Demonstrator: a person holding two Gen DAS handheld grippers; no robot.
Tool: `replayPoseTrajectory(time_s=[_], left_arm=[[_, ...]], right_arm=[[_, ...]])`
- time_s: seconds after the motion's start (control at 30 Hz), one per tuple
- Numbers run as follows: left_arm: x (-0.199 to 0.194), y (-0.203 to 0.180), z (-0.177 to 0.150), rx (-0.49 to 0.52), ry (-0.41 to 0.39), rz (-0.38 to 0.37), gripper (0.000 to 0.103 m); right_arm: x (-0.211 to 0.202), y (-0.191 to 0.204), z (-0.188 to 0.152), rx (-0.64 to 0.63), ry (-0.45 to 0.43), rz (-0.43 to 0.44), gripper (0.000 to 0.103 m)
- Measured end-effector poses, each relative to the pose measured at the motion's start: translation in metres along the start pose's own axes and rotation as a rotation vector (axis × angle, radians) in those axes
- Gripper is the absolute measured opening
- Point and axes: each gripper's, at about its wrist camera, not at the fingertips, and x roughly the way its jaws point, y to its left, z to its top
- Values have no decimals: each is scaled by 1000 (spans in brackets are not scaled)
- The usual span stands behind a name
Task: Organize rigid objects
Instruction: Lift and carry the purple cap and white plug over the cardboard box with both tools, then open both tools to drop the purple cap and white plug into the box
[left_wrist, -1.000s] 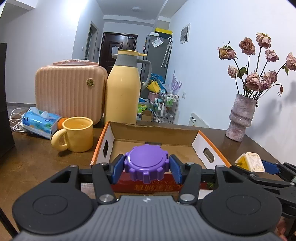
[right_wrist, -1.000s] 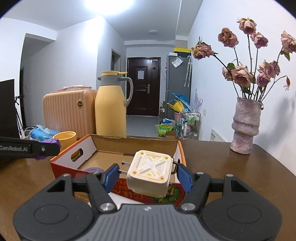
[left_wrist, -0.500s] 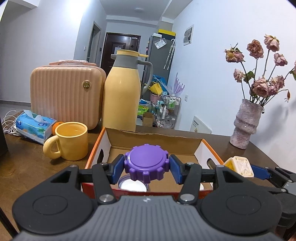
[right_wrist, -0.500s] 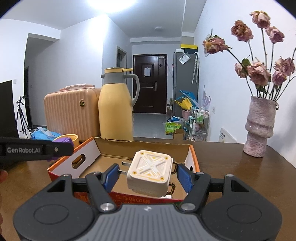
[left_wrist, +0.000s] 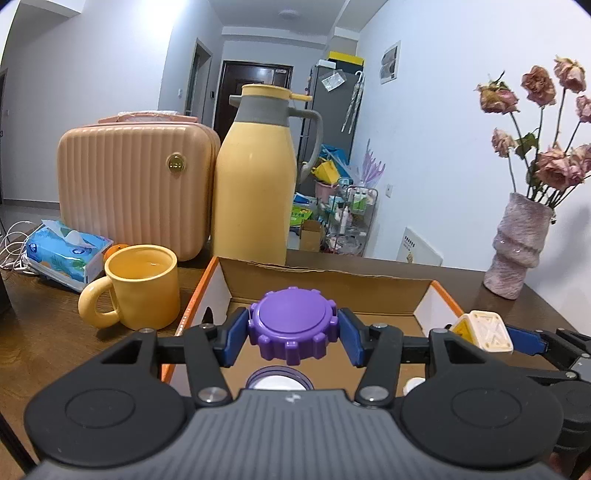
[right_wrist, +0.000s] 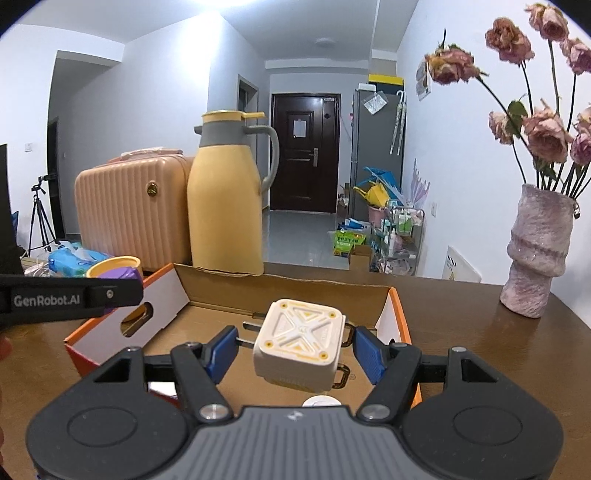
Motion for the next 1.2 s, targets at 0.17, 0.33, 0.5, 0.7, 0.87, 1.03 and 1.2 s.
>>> replayPoseTrajectory(time_s=[0.17, 0.33, 0.5, 0.7, 0.87, 1.03, 1.2], left_arm=[[18, 5, 1, -3, 18, 19, 54], [35, 9, 1, -1, 34, 38, 54], [51, 11, 2, 9, 48, 54, 54], [71, 16, 2, 22, 67, 77, 54], [84, 21, -1, 21, 95, 94, 54], [89, 23, -5, 33, 112, 99, 54], [87, 19, -7, 58, 118, 98, 67]], right_arm=[[14, -7, 2, 10, 19, -5, 67], [27, -12, 5, 18, 38, -10, 67], [42, -15, 4, 10, 65, -7, 67], [61, -18, 2, 10, 111, -10, 67], [69, -22, -5, 14, 138, -13, 67], [71, -21, -8, 16, 146, -13, 68], [72, -24, -8, 25, 165, -7, 68]])
